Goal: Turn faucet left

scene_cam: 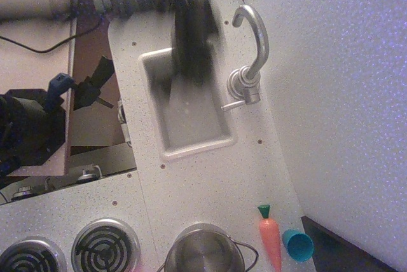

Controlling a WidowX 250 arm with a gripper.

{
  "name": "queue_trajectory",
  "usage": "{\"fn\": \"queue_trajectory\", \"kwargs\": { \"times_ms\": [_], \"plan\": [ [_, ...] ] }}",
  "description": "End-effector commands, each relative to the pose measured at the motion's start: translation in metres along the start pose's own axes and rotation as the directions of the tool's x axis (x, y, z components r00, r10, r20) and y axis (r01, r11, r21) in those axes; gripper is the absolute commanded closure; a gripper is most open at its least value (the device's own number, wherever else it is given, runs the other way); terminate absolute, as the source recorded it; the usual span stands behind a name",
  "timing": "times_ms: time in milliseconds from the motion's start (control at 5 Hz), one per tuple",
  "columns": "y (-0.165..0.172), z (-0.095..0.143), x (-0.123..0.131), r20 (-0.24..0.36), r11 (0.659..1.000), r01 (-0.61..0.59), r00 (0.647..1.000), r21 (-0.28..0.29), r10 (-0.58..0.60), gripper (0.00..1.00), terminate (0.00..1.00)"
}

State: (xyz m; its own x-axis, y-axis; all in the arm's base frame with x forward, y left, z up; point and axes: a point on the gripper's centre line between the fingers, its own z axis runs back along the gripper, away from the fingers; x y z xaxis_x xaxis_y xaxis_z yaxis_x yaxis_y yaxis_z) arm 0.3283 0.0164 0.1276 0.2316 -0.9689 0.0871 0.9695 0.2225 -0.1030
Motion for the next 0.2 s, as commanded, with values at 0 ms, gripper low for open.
{"fn": "queue_trajectory", "kwargs": {
  "times_ms": [0],
  "plan": [
    [0.0137, -0.0048, 0.0659, -0.243, 0.931, 0.355, 0.914, 0.090, -0.325, 0.00, 1.00]
  ]
}}
